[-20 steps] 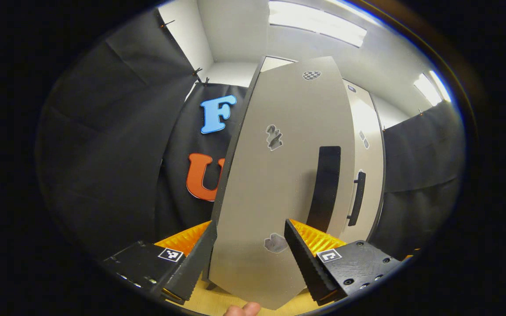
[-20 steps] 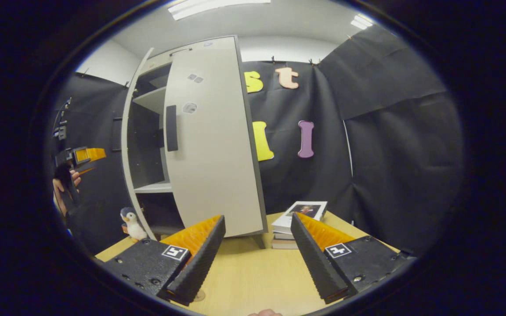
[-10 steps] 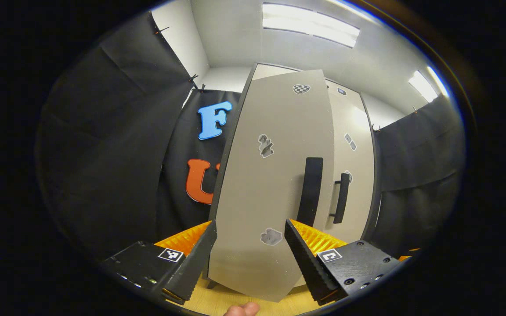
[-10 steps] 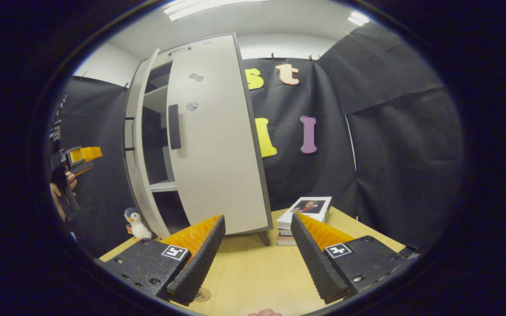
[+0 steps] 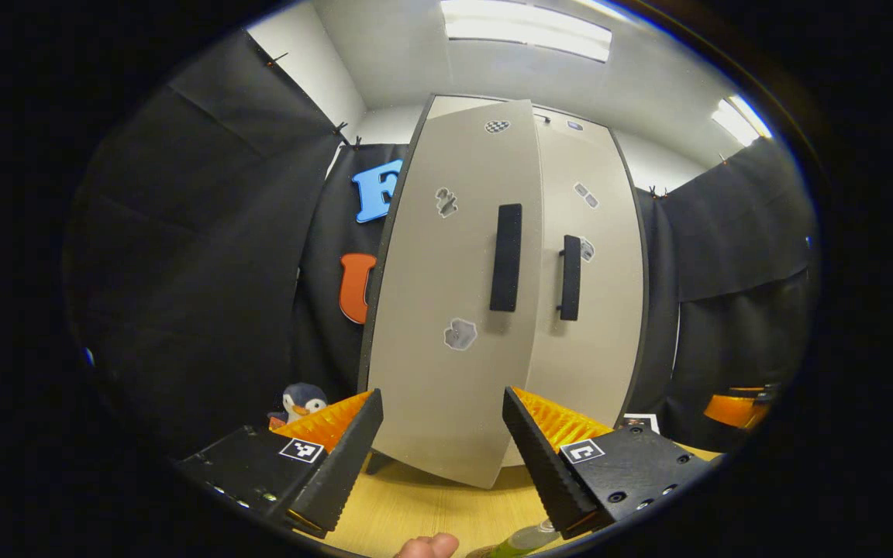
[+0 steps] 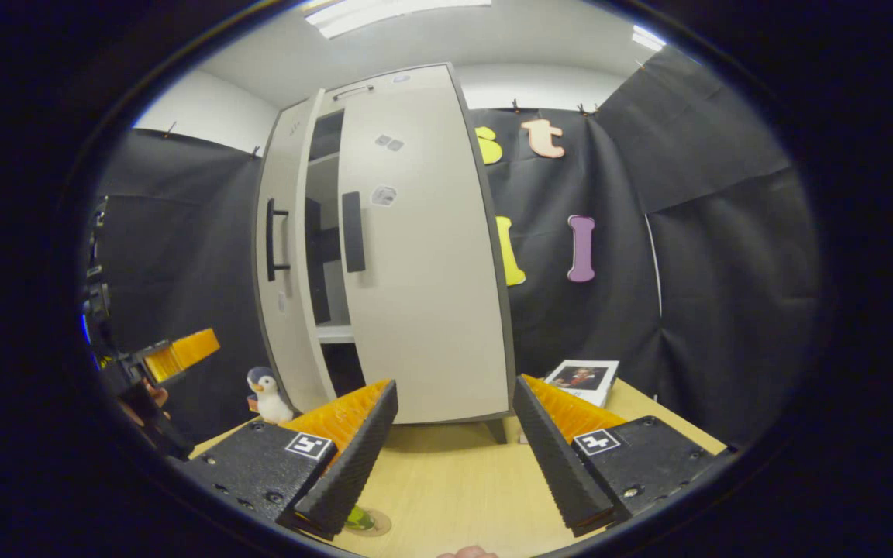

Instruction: Grasp the bottle in the cabinet with the left hand and place it on the coaster, then close the right door with the right hand and the left door with the left hand.

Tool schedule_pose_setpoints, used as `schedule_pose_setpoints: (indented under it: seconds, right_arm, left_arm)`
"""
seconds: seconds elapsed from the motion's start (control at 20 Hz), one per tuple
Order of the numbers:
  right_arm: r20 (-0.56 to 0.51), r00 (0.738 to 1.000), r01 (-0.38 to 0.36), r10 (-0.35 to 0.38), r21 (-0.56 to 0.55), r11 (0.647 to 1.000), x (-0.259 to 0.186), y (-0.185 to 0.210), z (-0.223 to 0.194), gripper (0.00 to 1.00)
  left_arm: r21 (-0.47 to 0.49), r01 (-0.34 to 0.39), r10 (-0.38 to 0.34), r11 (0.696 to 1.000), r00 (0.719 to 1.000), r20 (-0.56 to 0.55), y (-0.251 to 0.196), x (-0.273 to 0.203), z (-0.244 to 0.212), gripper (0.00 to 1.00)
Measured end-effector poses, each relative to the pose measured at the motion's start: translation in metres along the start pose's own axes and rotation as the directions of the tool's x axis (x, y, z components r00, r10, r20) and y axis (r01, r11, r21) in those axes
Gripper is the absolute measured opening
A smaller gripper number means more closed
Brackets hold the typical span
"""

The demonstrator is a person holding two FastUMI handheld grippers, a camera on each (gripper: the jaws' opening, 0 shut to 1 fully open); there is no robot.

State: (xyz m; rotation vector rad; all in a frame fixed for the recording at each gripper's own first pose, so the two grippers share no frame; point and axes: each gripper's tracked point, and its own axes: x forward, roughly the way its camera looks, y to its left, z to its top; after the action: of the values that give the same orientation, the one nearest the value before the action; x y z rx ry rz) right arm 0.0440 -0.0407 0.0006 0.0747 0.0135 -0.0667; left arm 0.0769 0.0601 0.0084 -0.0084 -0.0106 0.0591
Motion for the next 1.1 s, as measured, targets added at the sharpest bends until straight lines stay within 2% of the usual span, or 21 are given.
schedule_pose_setpoints:
  seconds: [0.05,0.1,0.15,0.35,0.4,0.5,0.65,0.7,0.8,0.85,0.9,1.0,1.05,1.1]
  right_arm:
    - [0.007,1.0,-0.007,0.007,-0.014,1.0,0.0,0.001,0.005,0.94]
    - [0.017,1.0,-0.011,0.012,-0.025,1.0,-0.001,0.003,0.009,0.98]
    - [0.028,1.0,-0.011,0.012,-0.033,0.999,-0.002,0.004,0.014,0.94]
    - [0.044,0.999,0.005,-0.003,-0.046,0.999,-0.013,0.002,0.017,0.98]
    - [0.04,0.999,0.008,-0.006,-0.05,0.999,-0.015,0.001,0.017,0.99]
    - [0.027,1.0,0.011,-0.009,-0.053,0.999,-0.018,0.0,0.015,0.98]
    - [0.027,0.999,0.028,-0.026,-0.046,0.999,-0.02,-0.003,0.014,0.98]
    - [0.023,0.999,0.027,-0.026,-0.043,0.999,-0.021,-0.001,0.012,0.98]
    - [0.019,1.0,0.015,-0.015,-0.028,0.999,-0.021,0.004,0.012,0.99]
    - [0.017,1.0,0.013,-0.012,-0.023,1.0,-0.021,0.004,0.012,0.98]
    - [0.018,1.0,0.016,-0.015,-0.023,1.0,-0.023,0.003,0.012,0.98]
    - [0.025,0.999,0.028,-0.028,-0.037,0.999,-0.023,0.0,0.012,0.99]
    - [0.016,0.999,0.037,-0.036,-0.046,0.998,-0.023,-0.003,0.009,0.99]
    - [0.004,0.999,0.036,-0.036,-0.049,0.998,-0.023,-0.003,0.005,0.99]
  left_arm:
    - [-0.011,-0.014,0.014,1.0,1.0,-0.006,-0.001,-0.005,-0.008,0.95]
    - [-0.024,-0.019,0.019,1.0,1.0,-0.012,-0.003,-0.01,-0.014,0.95]
    - [-0.035,-0.028,0.028,0.999,0.999,-0.017,-0.004,-0.015,-0.019,0.95]
    - [0.001,-0.097,0.097,0.995,0.995,-0.019,0.009,-0.028,-0.027,0.95]
    - [0.0,-0.099,0.099,0.995,0.995,-0.021,0.008,-0.03,-0.027,1.0]
    - [-0.016,-0.1,0.099,0.995,0.995,-0.02,0.007,-0.033,-0.026,0.9]
    - [0.027,-0.104,0.104,0.994,0.995,0.005,0.014,-0.034,-0.02,1.0]
    - [0.048,-0.108,0.108,0.993,0.994,0.008,0.016,-0.033,-0.019,0.95]
    - [0.046,-0.093,0.093,0.995,0.996,-0.001,0.012,-0.033,-0.019,0.95]
    - [0.035,-0.083,0.083,0.996,0.997,-0.005,0.01,-0.034,-0.019,1.0]
    - [0.03,-0.08,0.08,0.996,0.997,-0.002,0.01,-0.033,-0.018,0.95]
    - [0.043,-0.085,0.084,0.995,0.996,0.016,0.014,-0.032,-0.014,0.95]
    - [0.048,-0.09,0.09,0.995,0.996,0.018,0.016,-0.031,-0.013,1.0]
    - [0.05,-0.088,0.087,0.995,0.996,0.013,0.016,-0.031,-0.015,0.95]
